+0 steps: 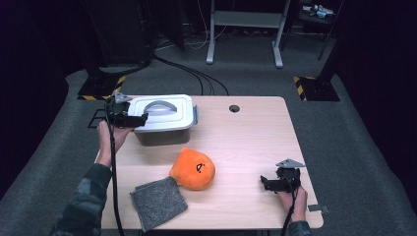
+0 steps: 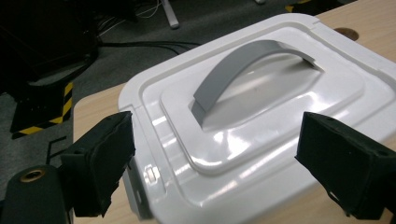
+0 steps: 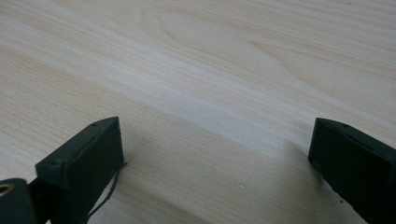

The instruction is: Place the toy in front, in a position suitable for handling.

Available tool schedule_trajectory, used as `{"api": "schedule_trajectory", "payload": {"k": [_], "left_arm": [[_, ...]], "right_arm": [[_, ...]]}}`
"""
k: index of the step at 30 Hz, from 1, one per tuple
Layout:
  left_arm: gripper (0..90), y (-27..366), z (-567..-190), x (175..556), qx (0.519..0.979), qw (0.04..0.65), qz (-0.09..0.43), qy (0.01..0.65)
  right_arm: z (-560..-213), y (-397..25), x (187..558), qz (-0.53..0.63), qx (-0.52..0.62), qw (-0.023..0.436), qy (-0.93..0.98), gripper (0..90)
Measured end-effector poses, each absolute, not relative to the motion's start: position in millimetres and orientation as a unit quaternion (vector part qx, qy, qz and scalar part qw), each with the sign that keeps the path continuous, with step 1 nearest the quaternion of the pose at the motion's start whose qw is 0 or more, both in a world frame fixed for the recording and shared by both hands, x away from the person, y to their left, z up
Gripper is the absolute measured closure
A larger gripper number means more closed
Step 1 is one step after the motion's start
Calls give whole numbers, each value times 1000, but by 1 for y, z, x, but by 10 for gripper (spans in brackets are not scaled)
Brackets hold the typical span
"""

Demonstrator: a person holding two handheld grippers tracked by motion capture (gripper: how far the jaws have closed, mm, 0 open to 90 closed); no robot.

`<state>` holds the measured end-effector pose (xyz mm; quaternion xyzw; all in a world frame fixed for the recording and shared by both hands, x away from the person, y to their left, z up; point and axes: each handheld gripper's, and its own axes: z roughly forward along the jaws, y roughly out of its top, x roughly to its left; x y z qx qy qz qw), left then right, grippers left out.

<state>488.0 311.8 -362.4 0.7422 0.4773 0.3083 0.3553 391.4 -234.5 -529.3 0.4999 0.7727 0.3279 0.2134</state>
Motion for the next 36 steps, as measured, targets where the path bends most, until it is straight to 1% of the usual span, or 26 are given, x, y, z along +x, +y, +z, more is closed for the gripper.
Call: {"api": "schedule_trajectory", "payload": {"k": [3,4,8,11,14,15,16,18,21,22,23,27,32,34,36], "left_arm": [[104,321,-368,466,741,366,303,474],[104,321,-368,466,741,366,303,474],[103,332,-380,442,732,381,303,477],[104,340,-395,426,729,380,304,482],[104,348,-421,410,725,369,304,496],[104,348,-421,410,725,369,304,496],[104,352,-433,405,724,366,302,501],[104,353,-440,402,722,366,296,506],[104,357,-462,396,724,360,283,516],[104,361,-477,395,726,353,270,524],[104,361,-477,395,726,353,270,524],[104,365,-507,397,725,349,245,540],[104,366,-527,398,727,345,233,547],[104,366,-530,400,730,342,228,546],[104,365,-531,401,731,338,234,545]], "right_arm": [[-529,-235,392,328,499,214,773,24],[-529,-235,392,328,499,214,773,24],[-529,-235,392,327,500,212,774,23],[-529,-234,392,325,501,209,774,10],[-528,-233,390,328,504,205,772,4],[-527,-234,390,329,503,203,773,4],[-527,-233,389,331,506,203,770,4],[-527,-233,389,333,506,202,770,3],[-523,-231,386,344,511,188,766,3],[-522,-227,385,343,504,185,770,0],[-522,-227,385,343,504,185,770,0],[-516,-217,382,355,488,183,776,0],[-508,-202,382,367,467,174,786,0],[-505,-194,384,367,454,170,794,0],[-501,-188,384,370,447,167,797,0]]}}
